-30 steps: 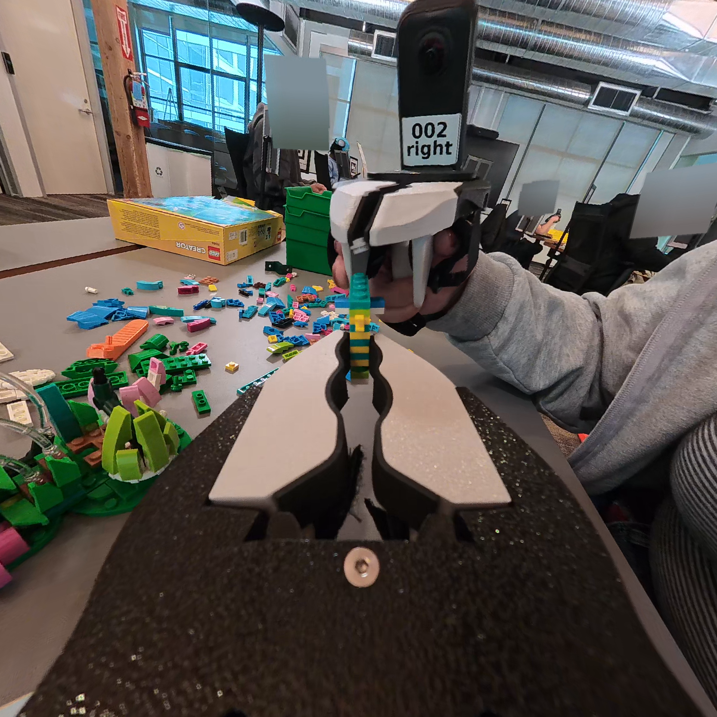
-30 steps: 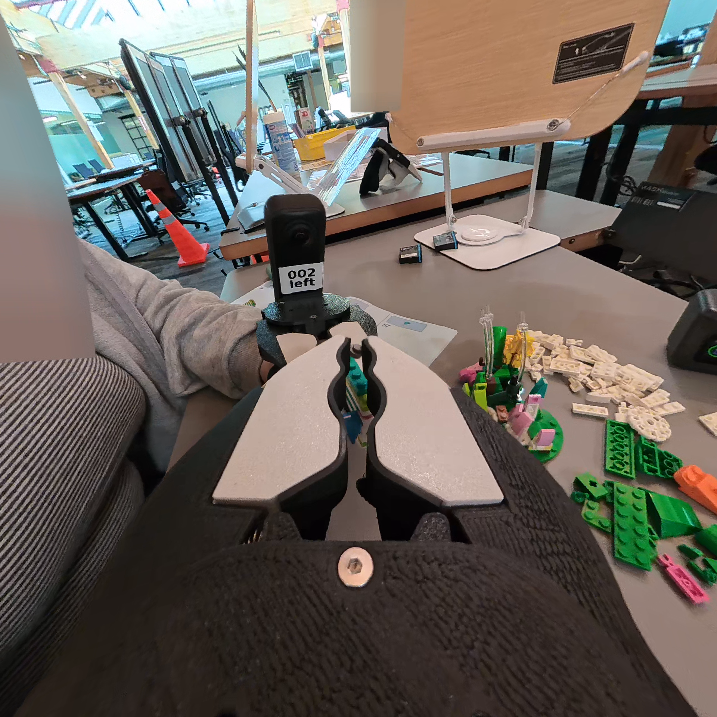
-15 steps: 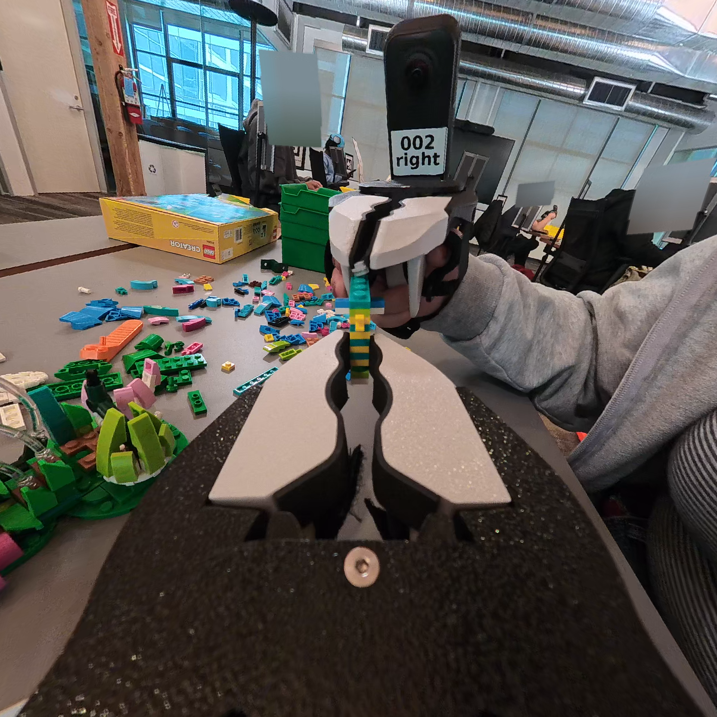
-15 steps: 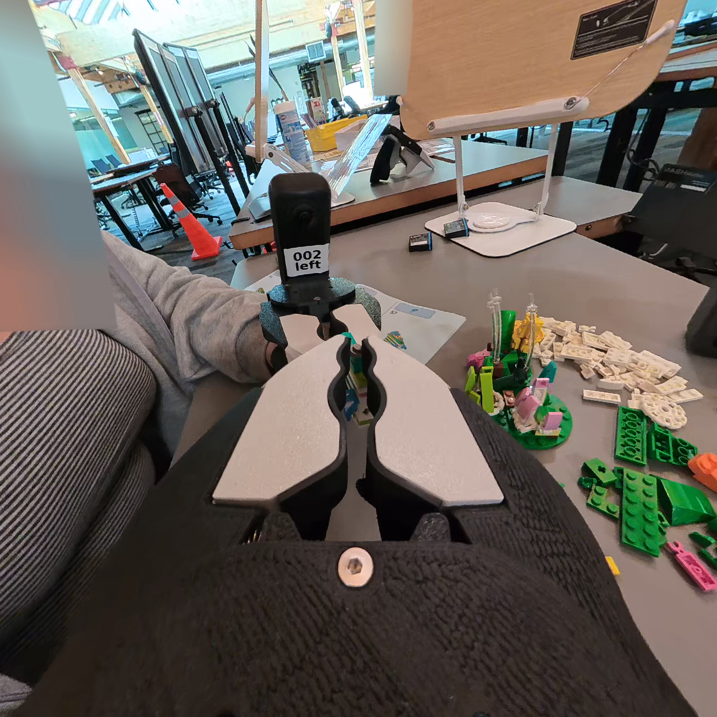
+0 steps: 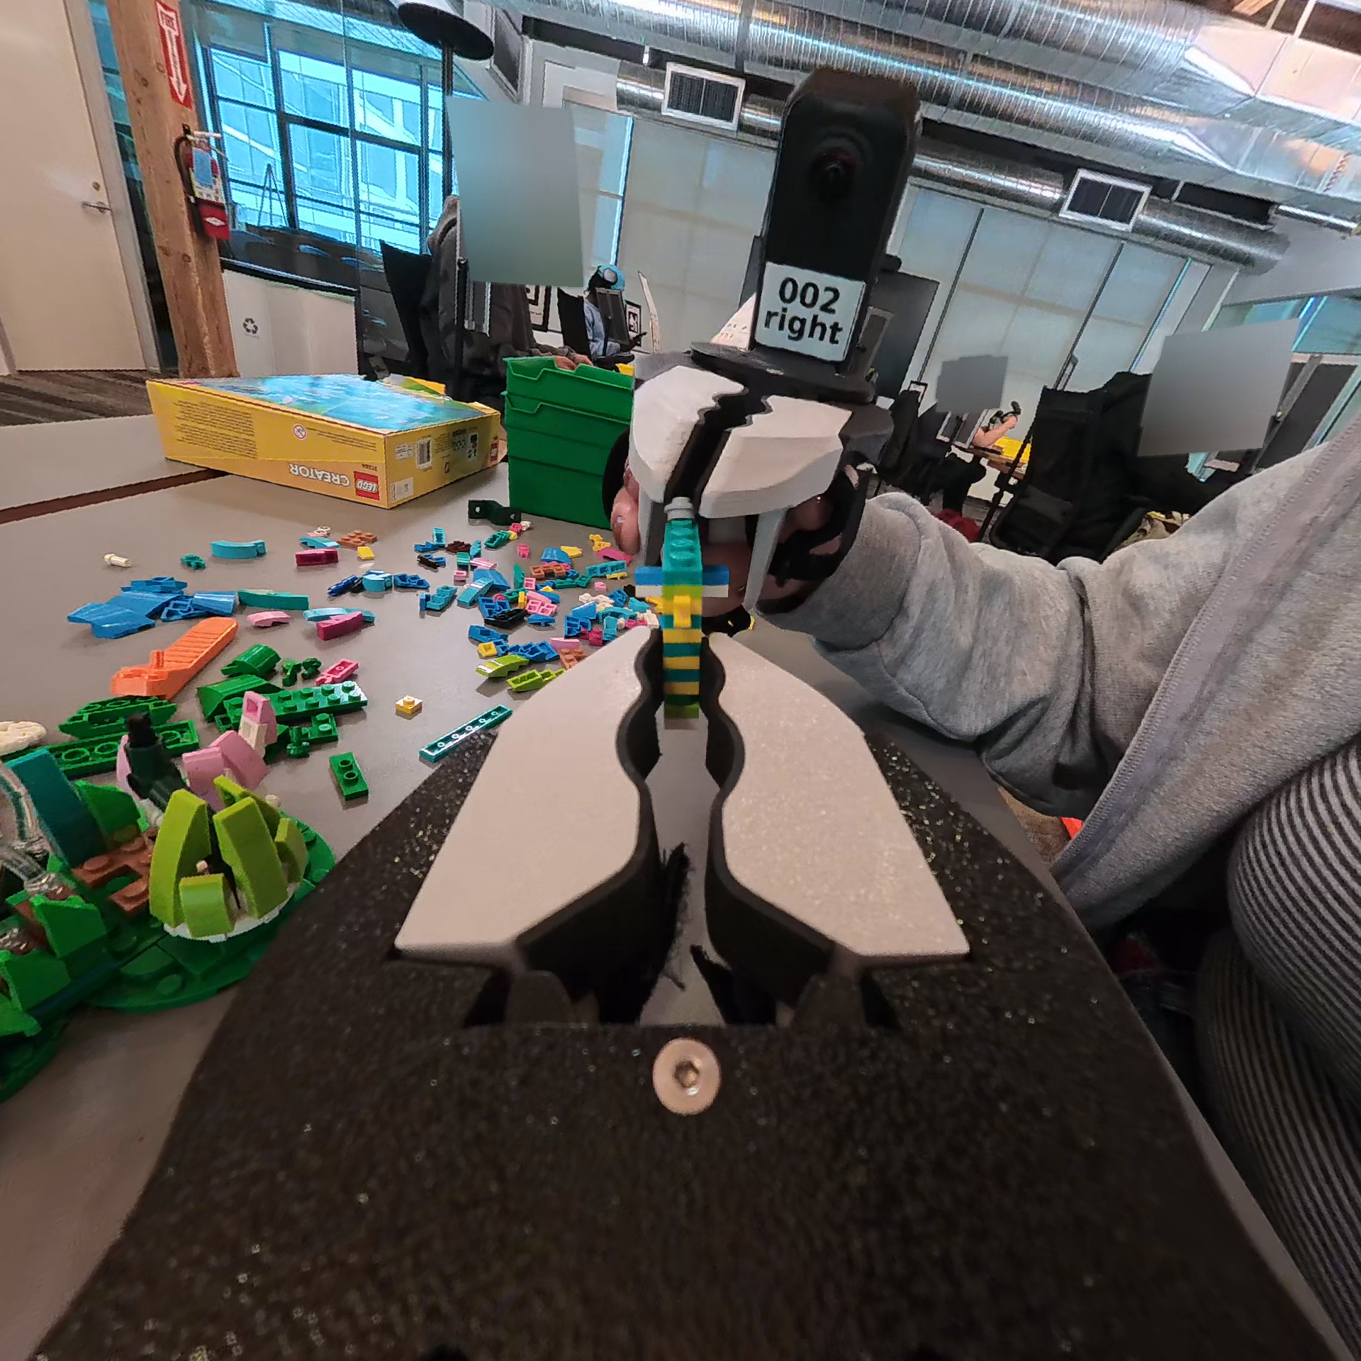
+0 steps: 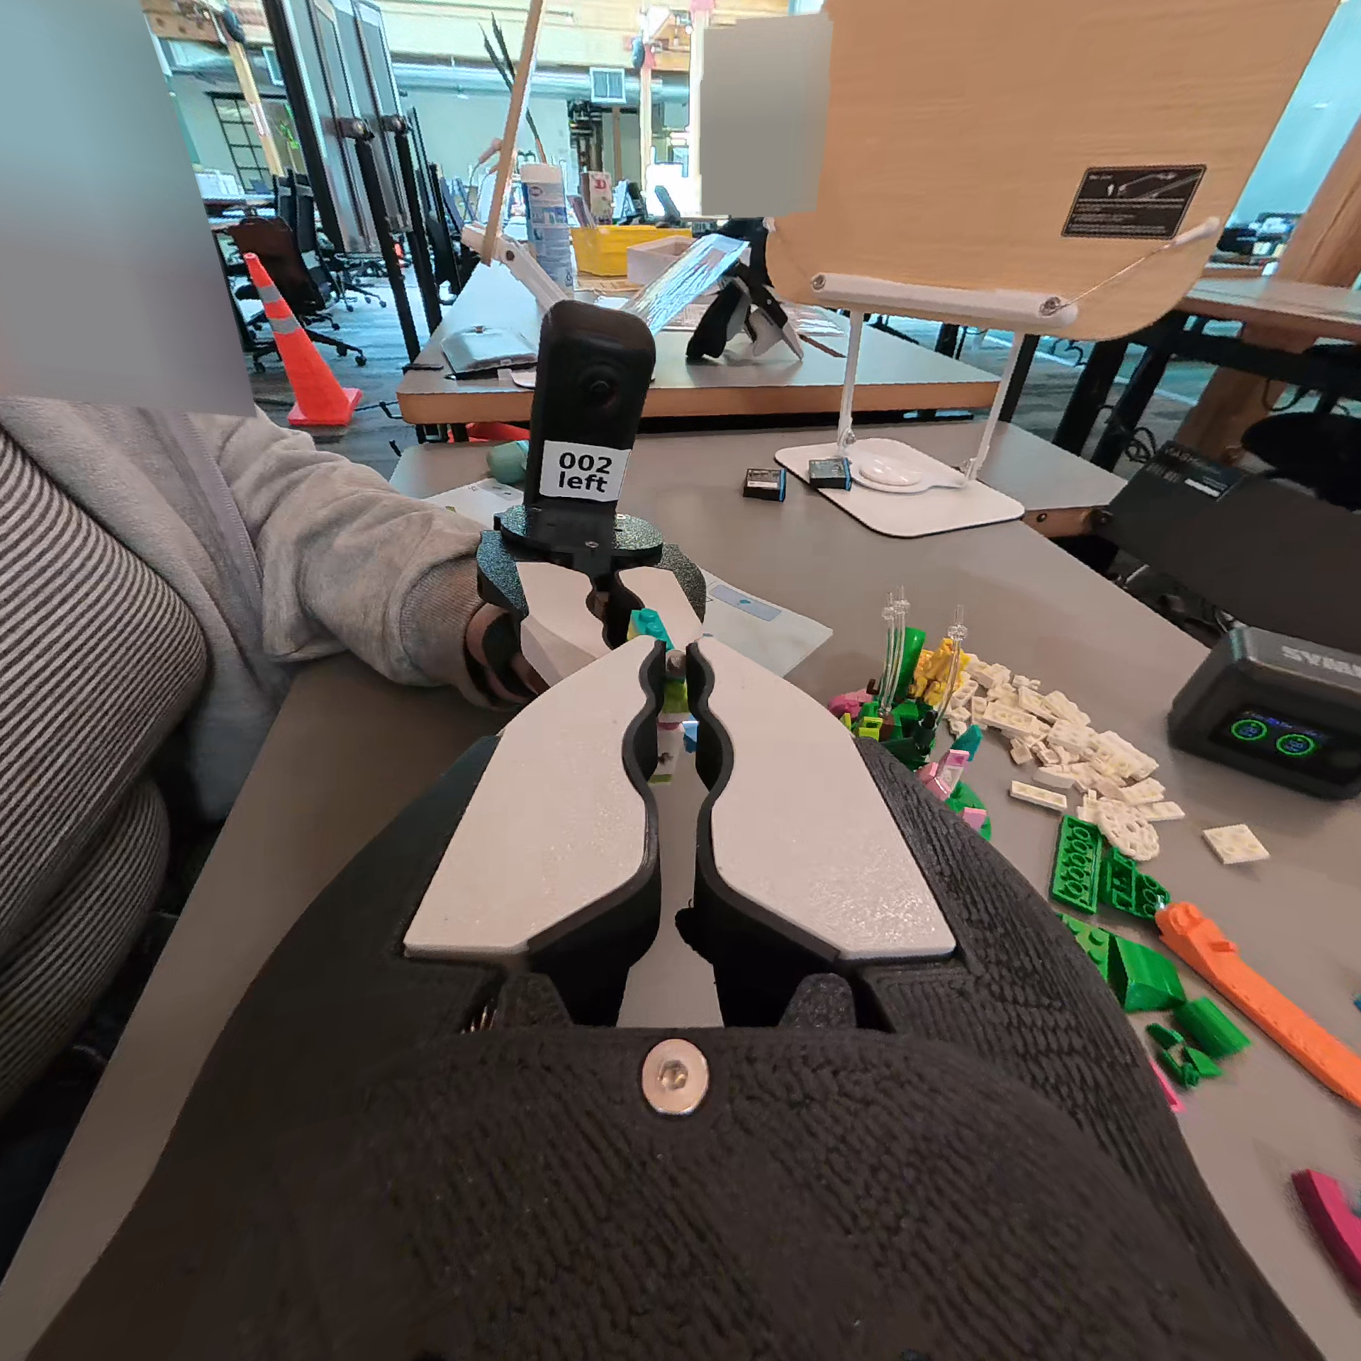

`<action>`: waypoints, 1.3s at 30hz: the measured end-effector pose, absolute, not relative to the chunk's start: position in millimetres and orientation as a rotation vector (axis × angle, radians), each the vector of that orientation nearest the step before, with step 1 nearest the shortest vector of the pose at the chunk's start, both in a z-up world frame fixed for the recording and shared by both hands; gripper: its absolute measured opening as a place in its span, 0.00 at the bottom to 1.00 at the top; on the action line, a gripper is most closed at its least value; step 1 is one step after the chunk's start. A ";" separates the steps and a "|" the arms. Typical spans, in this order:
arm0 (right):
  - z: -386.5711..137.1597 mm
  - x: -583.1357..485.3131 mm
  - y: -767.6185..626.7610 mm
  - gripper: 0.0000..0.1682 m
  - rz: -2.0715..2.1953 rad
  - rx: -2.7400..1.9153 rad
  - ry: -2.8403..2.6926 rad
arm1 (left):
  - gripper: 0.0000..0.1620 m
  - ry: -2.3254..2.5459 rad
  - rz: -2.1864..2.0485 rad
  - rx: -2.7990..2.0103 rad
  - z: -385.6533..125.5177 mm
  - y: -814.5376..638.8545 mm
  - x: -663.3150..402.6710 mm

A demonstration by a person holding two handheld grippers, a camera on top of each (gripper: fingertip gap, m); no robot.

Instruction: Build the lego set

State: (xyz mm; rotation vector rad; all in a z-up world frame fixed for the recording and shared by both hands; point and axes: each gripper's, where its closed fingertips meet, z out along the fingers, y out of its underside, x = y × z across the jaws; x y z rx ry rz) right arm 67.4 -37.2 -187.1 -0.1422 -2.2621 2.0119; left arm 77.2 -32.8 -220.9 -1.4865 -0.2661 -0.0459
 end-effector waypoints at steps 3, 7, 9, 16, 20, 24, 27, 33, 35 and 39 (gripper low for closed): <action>-187.2 68.3 -38.0 0.02 2.020 -0.143 -2.266 | 0.05 -0.262 -0.048 -1.490 -221.2 -32.4 77.8; -189.0 70.4 -38.2 0.03 1.966 -0.115 -2.308 | 0.05 -0.250 -0.036 -1.507 -222.6 -30.9 79.6; -189.9 70.8 -37.9 0.03 1.920 -0.104 -2.328 | 0.05 -0.247 -0.030 -1.512 -223.0 -30.6 79.9; -191.9 74.1 -36.0 0.03 1.824 -0.068 -2.390 | 0.05 -0.229 -0.009 -1.523 -223.6 -29.5 82.3; -193.1 75.4 -35.3 0.02 1.740 -0.023 -2.404 | 0.05 -0.223 -0.007 -1.526 -223.8 -29.2 83.2; -192.9 75.8 -36.0 0.02 1.679 0.006 -2.409 | 0.05 -0.219 0.009 -1.516 -222.6 -30.0 83.1; -192.7 75.0 -36.4 0.02 1.628 0.025 -2.381 | 0.05 -0.224 0.000 -1.507 -221.8 -30.9 82.4; -192.8 77.2 -36.6 0.03 1.553 0.049 -2.324 | 0.05 -0.217 -0.034 -1.508 -222.0 -30.1 83.7; -193.7 79.6 -36.2 0.06 1.536 0.067 -2.322 | 0.05 -0.213 -0.036 -1.511 -222.2 -29.7 84.3; -195.1 83.0 -36.2 0.10 1.486 0.099 -2.322 | 0.05 -0.209 -0.048 -1.513 -222.5 -29.3 84.9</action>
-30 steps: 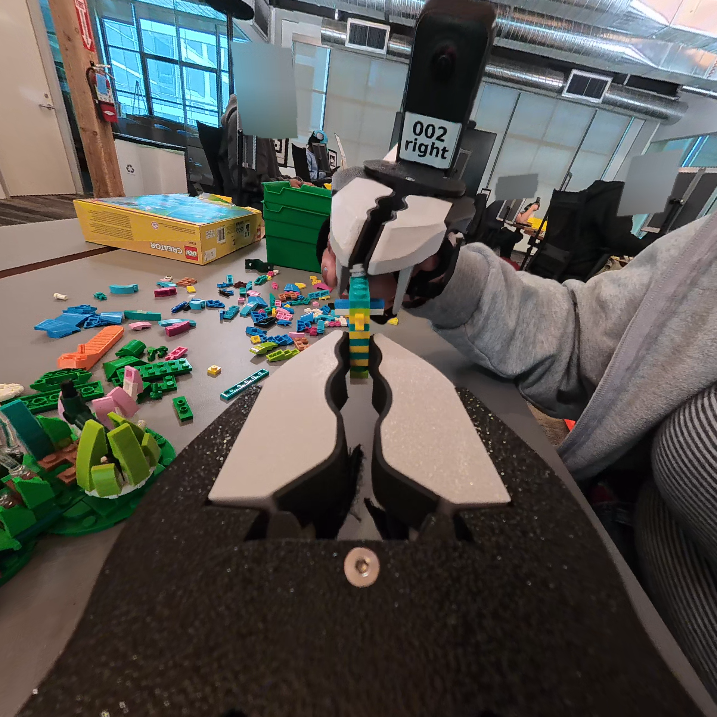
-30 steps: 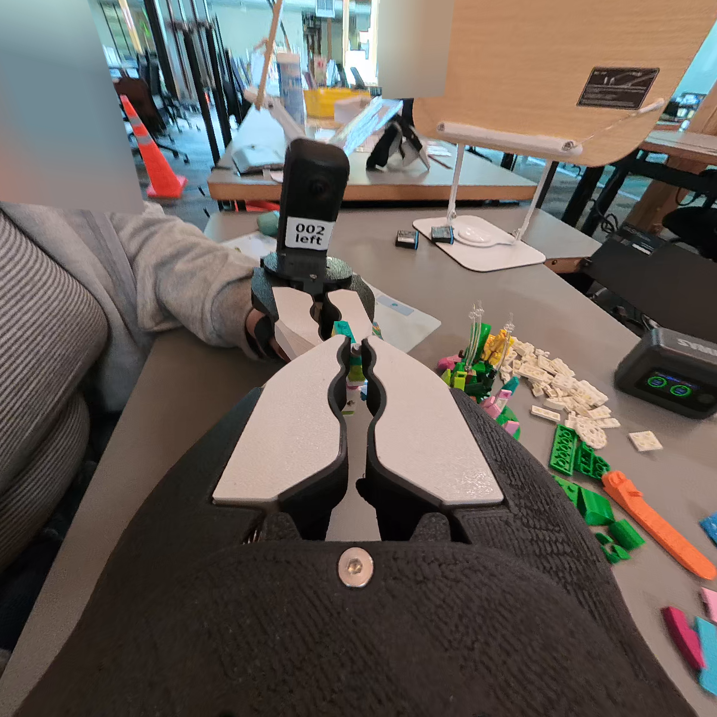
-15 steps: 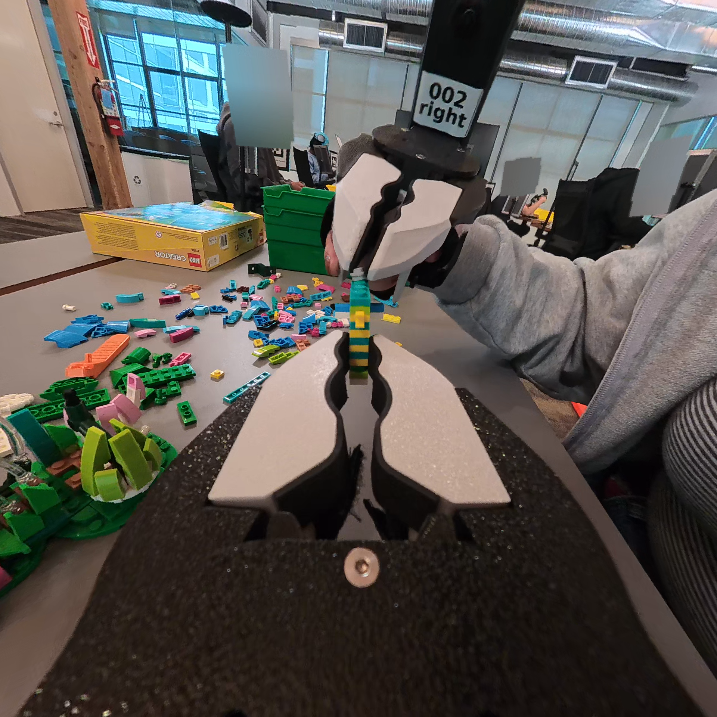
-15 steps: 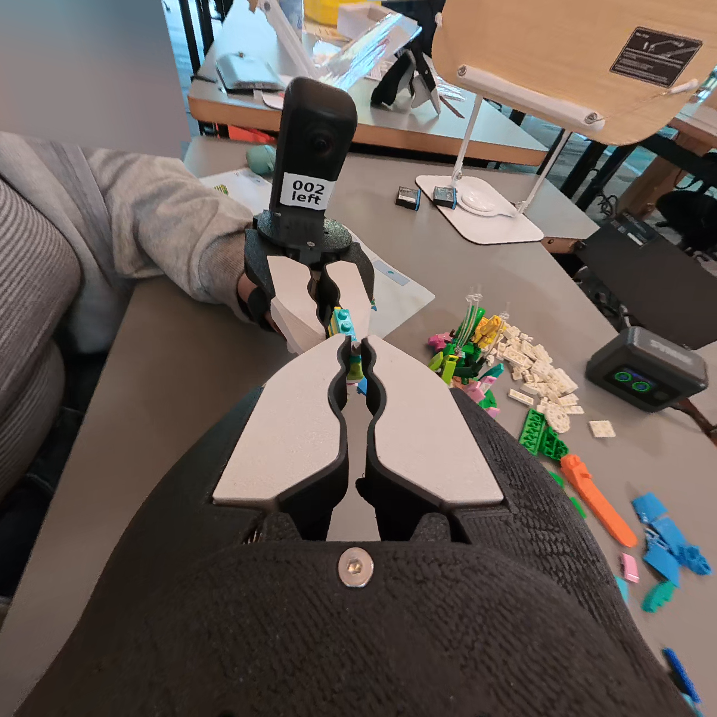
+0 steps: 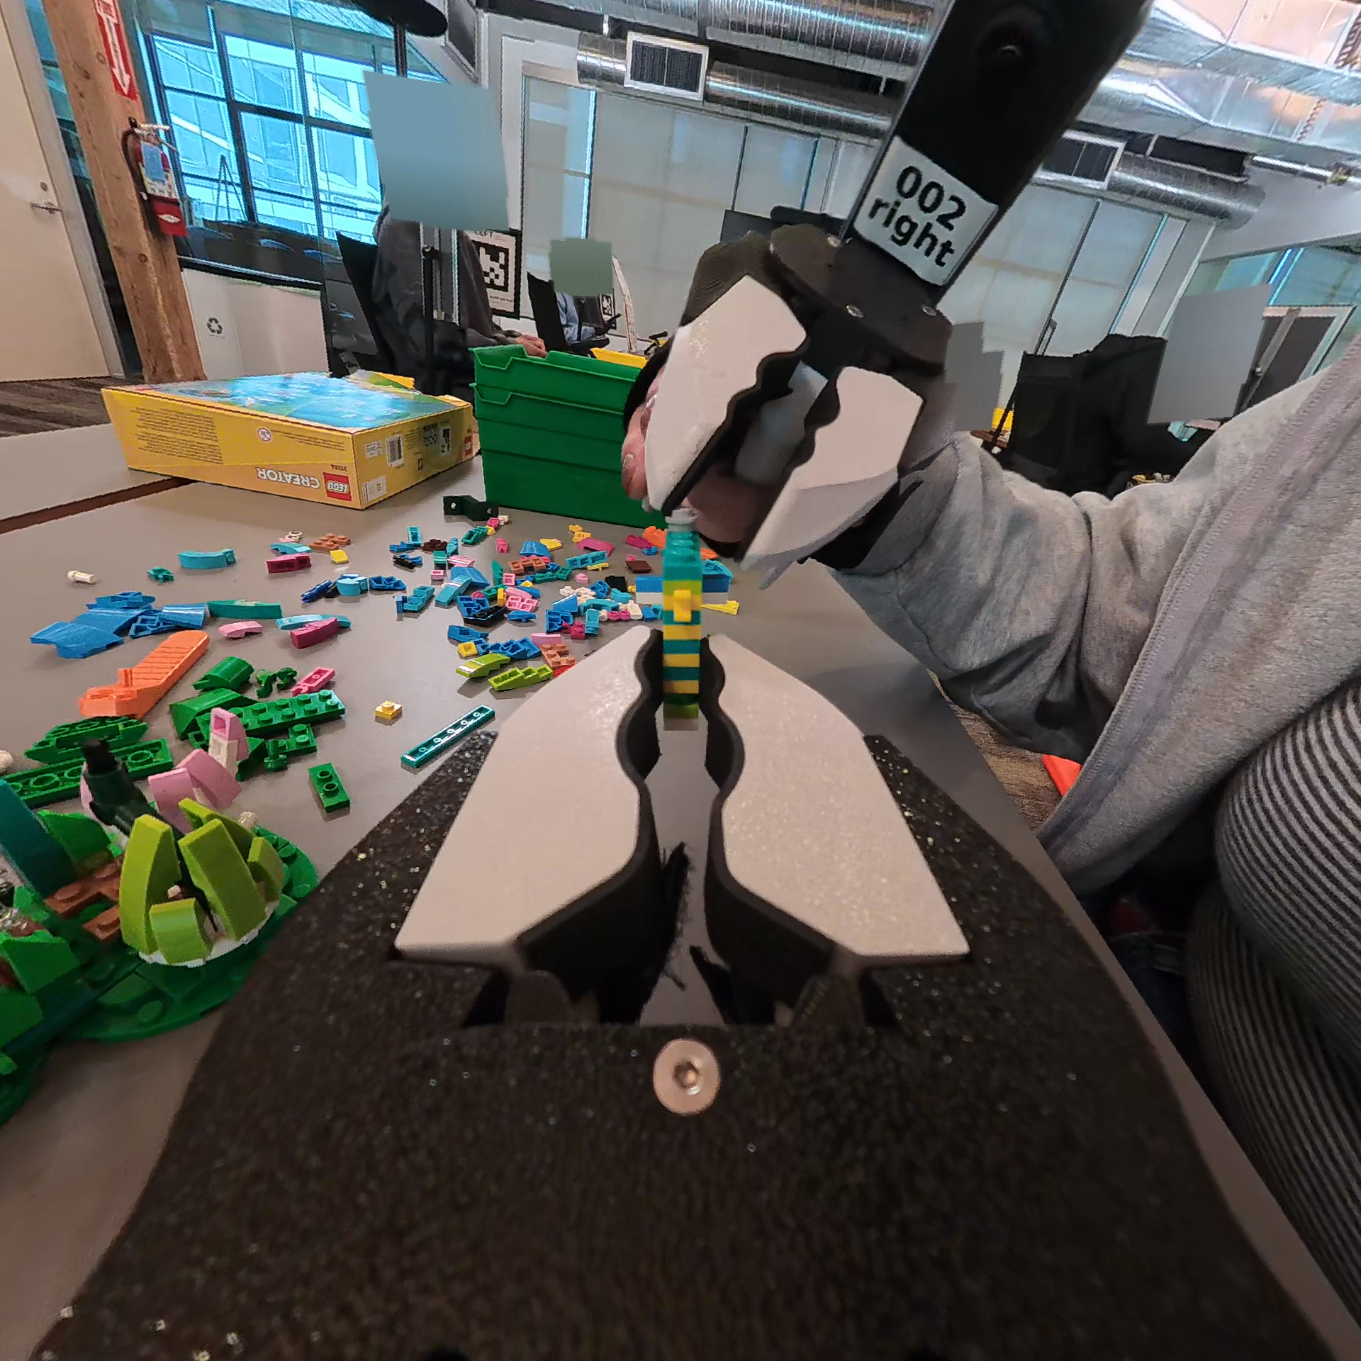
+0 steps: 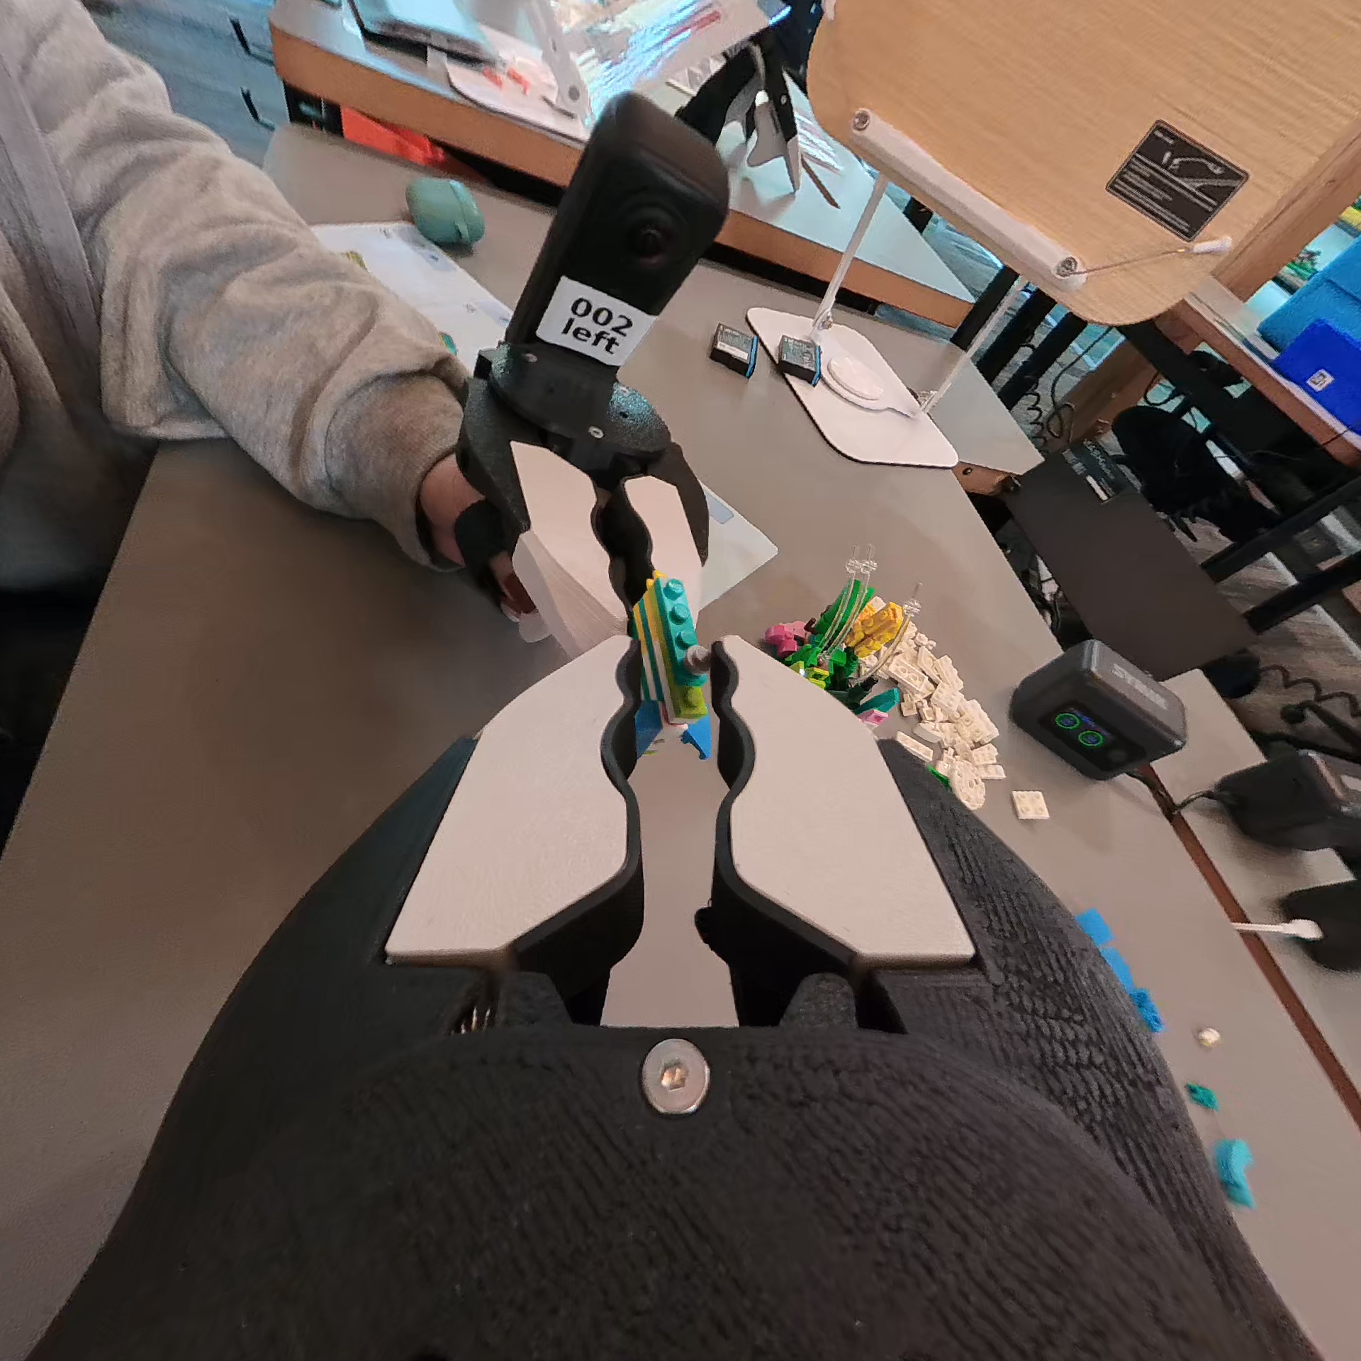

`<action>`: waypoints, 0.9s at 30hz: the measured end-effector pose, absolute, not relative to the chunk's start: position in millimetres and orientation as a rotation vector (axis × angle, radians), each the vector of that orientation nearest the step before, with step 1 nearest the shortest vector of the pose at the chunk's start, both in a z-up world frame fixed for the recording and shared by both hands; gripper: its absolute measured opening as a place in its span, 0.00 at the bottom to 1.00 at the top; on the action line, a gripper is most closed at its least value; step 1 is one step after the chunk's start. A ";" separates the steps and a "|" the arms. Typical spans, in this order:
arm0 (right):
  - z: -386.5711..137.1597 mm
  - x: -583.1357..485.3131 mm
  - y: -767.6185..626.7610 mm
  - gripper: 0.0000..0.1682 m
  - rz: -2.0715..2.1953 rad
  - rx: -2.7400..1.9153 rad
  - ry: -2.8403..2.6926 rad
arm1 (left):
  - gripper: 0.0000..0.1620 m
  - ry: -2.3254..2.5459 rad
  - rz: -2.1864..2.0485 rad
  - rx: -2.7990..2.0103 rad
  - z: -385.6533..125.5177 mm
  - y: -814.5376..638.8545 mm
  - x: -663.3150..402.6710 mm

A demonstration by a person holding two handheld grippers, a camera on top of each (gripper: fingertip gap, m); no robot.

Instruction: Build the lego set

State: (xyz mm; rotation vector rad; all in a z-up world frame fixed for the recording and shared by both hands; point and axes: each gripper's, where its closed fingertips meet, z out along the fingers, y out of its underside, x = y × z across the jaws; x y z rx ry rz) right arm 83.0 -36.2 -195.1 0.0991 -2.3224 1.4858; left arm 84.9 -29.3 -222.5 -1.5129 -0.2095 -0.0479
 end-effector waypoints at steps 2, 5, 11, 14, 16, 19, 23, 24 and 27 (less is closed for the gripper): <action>-195.5 84.3 -36.4 0.11 1.464 0.112 -2.327 | 0.05 -0.205 -0.053 -1.513 -222.4 -29.2 85.5; -195.7 86.1 -36.9 0.11 1.461 0.113 -2.344 | 0.05 -0.196 -0.050 -1.518 -222.7 -28.6 86.7; -197.9 86.9 -38.4 0.13 1.454 0.118 -2.348 | 0.05 -0.187 -0.049 -1.521 -222.9 -28.2 88.0; -195.9 87.1 -39.5 0.20 1.448 0.131 -2.320 | 0.05 -0.197 -0.056 -1.510 -221.8 -29.3 86.5; -196.5 82.7 -39.5 0.32 1.355 0.165 -2.251 | 0.05 -0.216 -0.081 -1.488 -220.0 -30.9 84.9; -201.7 72.6 -39.0 0.48 1.071 0.268 -2.079 | 0.05 -0.255 -0.148 -1.442 -216.7 -34.0 81.7; -209.2 67.6 -42.8 0.47 0.740 0.438 -1.870 | 0.05 -0.273 -0.203 -1.419 -215.3 -35.5 80.9; -211.0 65.5 -43.1 0.46 0.690 0.454 -1.844 | 0.05 -0.271 -0.211 -1.419 -215.5 -35.2 81.6; -213.7 62.9 -45.2 0.39 0.650 0.475 -1.811 | 0.05 -0.262 -0.218 -1.427 -216.0 -34.3 83.6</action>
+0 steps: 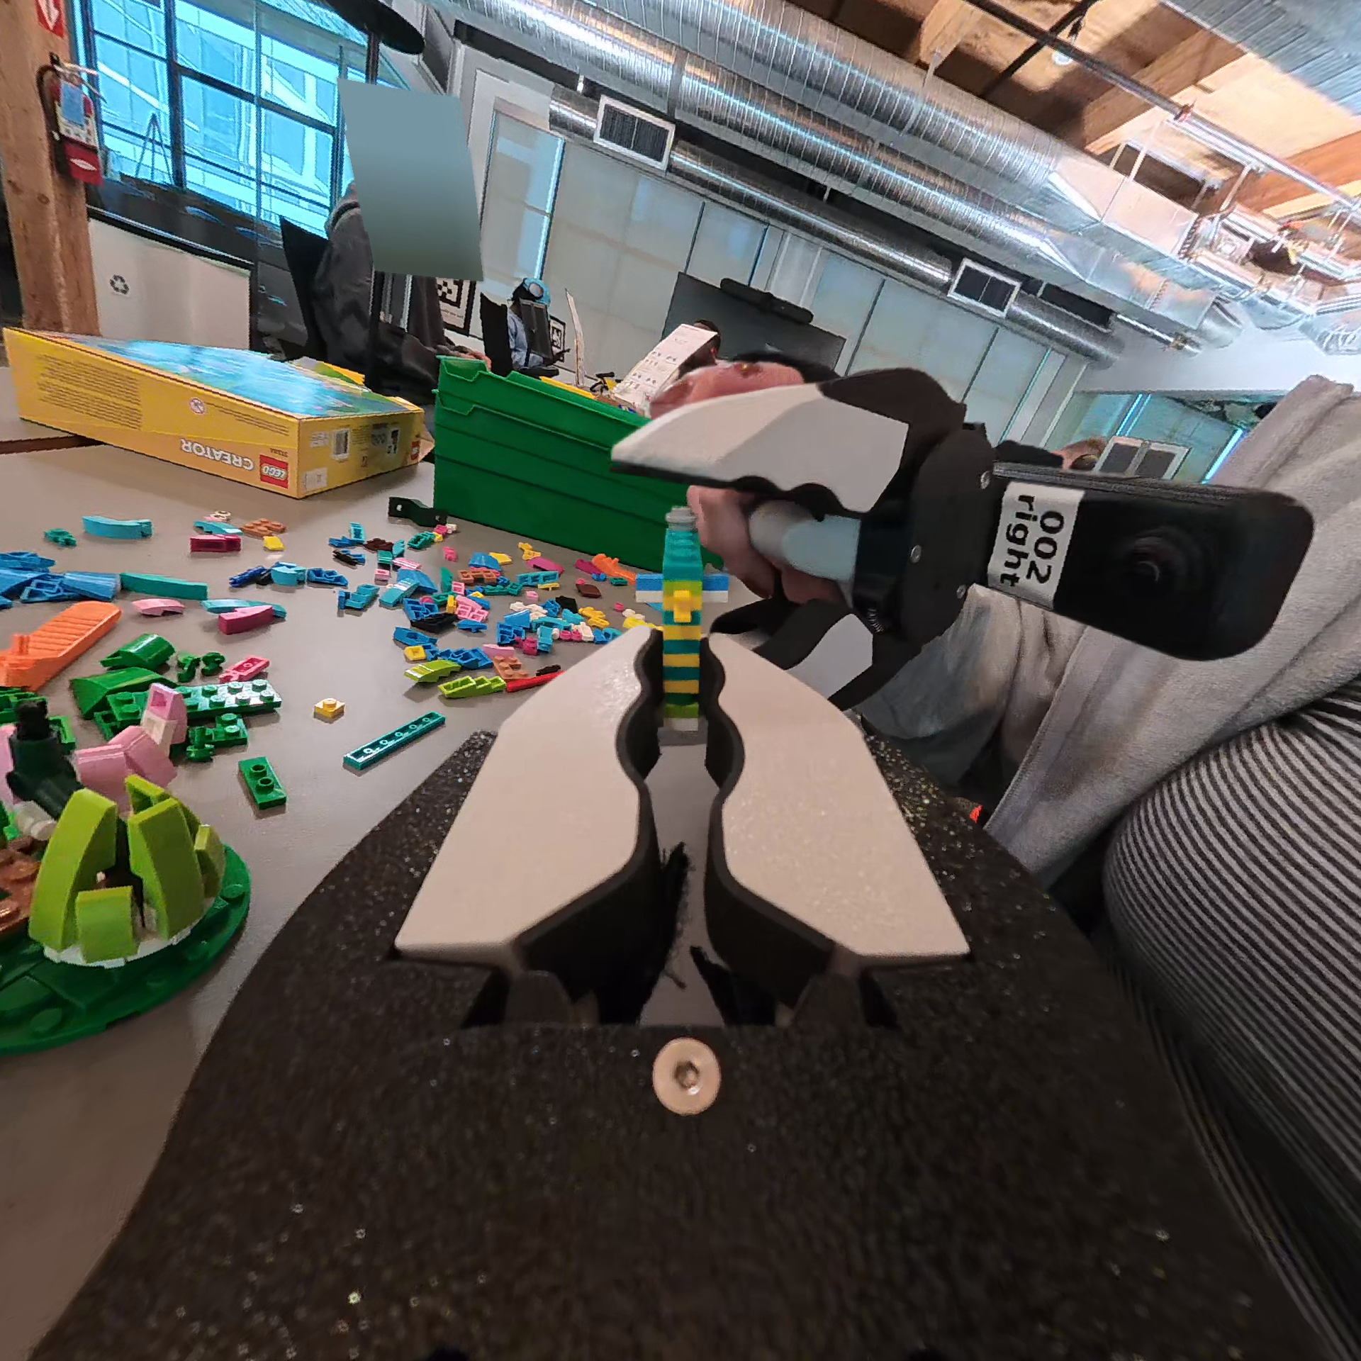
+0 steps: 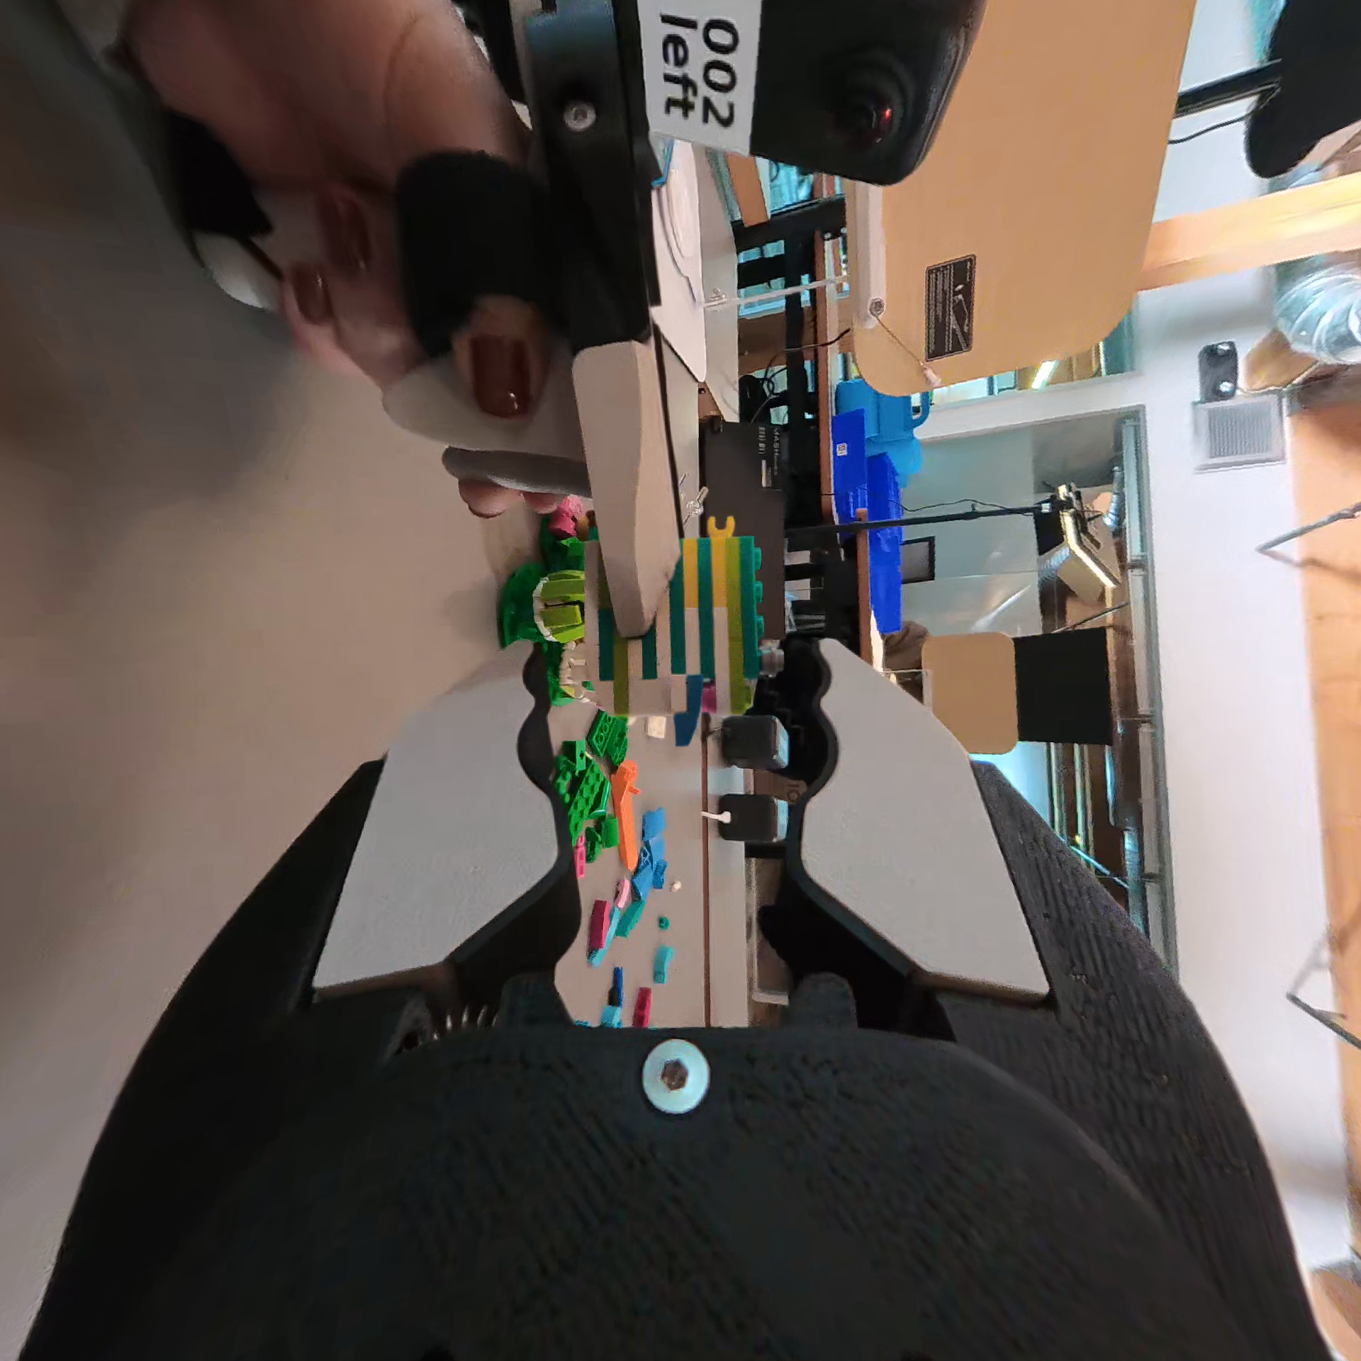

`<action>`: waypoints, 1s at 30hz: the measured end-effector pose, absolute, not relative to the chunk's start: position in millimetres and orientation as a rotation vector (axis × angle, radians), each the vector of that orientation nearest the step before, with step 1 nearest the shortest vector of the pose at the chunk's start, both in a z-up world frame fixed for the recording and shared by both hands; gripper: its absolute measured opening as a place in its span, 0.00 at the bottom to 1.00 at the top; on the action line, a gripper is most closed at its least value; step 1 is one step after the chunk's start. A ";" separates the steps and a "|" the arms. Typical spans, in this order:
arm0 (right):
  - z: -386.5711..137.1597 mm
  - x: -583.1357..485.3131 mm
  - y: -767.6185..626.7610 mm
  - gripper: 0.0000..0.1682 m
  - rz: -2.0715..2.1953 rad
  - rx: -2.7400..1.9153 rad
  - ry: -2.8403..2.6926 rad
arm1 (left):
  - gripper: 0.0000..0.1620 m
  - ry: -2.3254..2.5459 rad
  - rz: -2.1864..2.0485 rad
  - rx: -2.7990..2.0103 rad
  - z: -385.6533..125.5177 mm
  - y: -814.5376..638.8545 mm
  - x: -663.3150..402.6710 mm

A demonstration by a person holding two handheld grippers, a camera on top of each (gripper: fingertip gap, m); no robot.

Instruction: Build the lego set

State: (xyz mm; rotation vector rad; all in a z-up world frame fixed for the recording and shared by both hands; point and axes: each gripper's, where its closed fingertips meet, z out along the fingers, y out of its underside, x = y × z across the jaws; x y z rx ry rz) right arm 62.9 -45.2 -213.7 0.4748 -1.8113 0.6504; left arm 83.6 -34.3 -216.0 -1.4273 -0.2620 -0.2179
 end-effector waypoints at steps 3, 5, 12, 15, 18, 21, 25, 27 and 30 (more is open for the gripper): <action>-212.4 60.1 -45.9 0.29 0.621 0.482 -1.783 | 0.05 -0.260 -0.222 -1.428 -216.2 -34.0 84.3; -212.4 58.7 -46.2 0.29 0.606 0.470 -1.784 | 0.05 -0.269 -0.230 -1.422 -215.9 -34.8 83.1; -213.5 57.2 -44.7 0.28 0.567 0.437 -1.778 | 0.05 -0.276 -0.235 -1.425 -216.6 -35.0 82.5; -214.1 57.2 -44.3 0.28 0.559 0.433 -1.790 | 0.05 -0.276 -0.237 -1.429 -217.0 -34.7 82.8; -214.7 56.6 -45.4 0.28 0.597 0.398 -1.812 | 0.05 -0.280 -0.234 -1.426 -216.8 -35.3 81.8; -213.3 61.8 -45.0 0.32 0.734 0.351 -1.819 | 0.05 -0.274 -0.192 -1.442 -217.7 -33.5 81.7; -190.6 69.5 -25.5 0.43 1.083 0.134 -1.741 | 0.05 -0.296 -0.082 -1.444 -217.5 -38.2 72.4; -176.7 64.5 0.0 0.41 1.224 -0.014 -1.593 | 0.05 -0.299 -0.047 -1.438 -216.5 -39.3 70.8; -176.0 49.9 43.2 0.39 1.351 -0.280 -1.430 | 0.05 -0.289 0.009 -1.448 -216.7 -38.3 71.2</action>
